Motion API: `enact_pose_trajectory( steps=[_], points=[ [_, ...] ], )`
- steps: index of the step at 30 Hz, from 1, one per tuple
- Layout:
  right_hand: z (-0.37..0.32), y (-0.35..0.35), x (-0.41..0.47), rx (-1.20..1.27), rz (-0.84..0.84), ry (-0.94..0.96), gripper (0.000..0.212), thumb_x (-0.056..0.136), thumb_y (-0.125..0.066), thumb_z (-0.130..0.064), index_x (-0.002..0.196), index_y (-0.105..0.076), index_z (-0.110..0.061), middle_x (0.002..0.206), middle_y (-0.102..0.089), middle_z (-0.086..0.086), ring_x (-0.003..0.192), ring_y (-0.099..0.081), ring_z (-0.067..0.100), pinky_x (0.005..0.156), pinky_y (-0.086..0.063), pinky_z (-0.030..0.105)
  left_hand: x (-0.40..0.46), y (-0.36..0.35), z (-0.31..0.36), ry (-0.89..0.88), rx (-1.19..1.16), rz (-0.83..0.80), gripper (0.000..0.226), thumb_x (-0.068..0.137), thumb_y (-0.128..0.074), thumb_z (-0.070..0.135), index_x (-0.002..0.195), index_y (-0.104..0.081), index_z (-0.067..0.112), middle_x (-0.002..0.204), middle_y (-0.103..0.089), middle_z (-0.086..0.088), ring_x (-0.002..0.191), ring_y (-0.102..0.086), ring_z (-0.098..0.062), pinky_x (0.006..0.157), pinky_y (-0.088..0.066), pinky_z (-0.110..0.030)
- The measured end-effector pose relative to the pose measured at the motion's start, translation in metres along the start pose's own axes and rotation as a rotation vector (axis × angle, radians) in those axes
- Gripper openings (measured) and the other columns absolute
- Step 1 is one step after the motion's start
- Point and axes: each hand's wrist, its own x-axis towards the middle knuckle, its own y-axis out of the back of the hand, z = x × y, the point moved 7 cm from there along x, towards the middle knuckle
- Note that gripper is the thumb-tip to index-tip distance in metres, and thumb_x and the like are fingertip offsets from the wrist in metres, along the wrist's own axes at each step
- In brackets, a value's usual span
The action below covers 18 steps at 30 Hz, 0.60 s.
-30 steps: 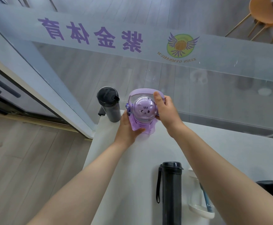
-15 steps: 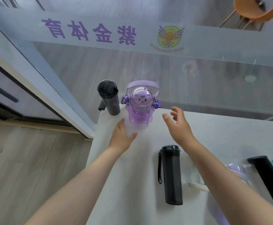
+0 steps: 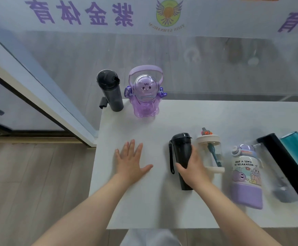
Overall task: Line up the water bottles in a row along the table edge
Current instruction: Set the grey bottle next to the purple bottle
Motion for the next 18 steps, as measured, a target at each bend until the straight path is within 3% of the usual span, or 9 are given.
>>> enact_pose_trajectory(
  steps=[2,4,9,15,18],
  points=[
    [0.0,-0.002,0.003,0.02,0.029,-0.01,0.074,0.081,-0.071,-0.032,0.141,-0.029,-0.019,0.132,-0.049,0.001,0.12,-0.051,0.025,0.095,-0.047,0.043,-0.002,-0.004,-0.001,-0.002,-0.011,0.055,0.091,0.074,-0.002,0.077,0.151,0.011,0.031,0.159,0.019,-0.003,0.144,0.021,-0.026,0.112,0.01,-0.059],
    [0.0,-0.002,0.007,0.099,0.041,-0.043,0.067,0.079,-0.073,-0.031,0.133,-0.035,-0.018,0.122,-0.054,0.001,0.111,-0.056,0.025,0.09,-0.049,0.041,-0.003,-0.007,-0.001,-0.009,-0.028,0.1,0.086,0.076,-0.001,0.073,0.151,0.012,0.031,0.159,0.019,-0.002,0.144,0.022,-0.024,0.112,0.013,-0.057],
    [-0.01,0.009,0.014,0.414,0.058,-0.042,0.064,0.078,-0.075,-0.017,0.131,-0.039,-0.021,0.113,-0.056,0.0,0.098,-0.058,0.019,0.072,-0.045,0.024,-0.002,-0.012,-0.002,-0.006,-0.05,0.21,0.077,0.087,-0.026,0.065,0.153,-0.015,0.027,0.161,-0.009,-0.005,0.147,-0.006,-0.027,0.114,-0.001,-0.058],
    [-0.033,0.036,0.043,0.566,0.101,0.122,0.068,0.064,-0.081,-0.016,0.12,-0.045,-0.031,0.117,-0.057,0.001,0.108,-0.057,0.018,0.088,-0.054,0.038,0.0,-0.011,-0.003,-0.014,-0.087,0.28,0.07,0.084,-0.036,0.055,0.148,-0.028,0.028,0.158,-0.022,-0.003,0.145,-0.018,-0.026,0.113,-0.008,-0.056],
    [-0.042,0.045,0.059,0.547,0.138,0.218,0.062,0.07,-0.081,-0.001,0.11,-0.045,-0.032,0.106,-0.056,-0.009,0.093,-0.055,0.0,0.078,-0.049,0.019,0.002,-0.013,-0.005,-0.014,-0.093,0.312,0.068,0.083,-0.037,0.051,0.147,-0.031,0.029,0.157,-0.026,-0.003,0.144,-0.021,-0.025,0.113,-0.011,-0.056]
  ],
)
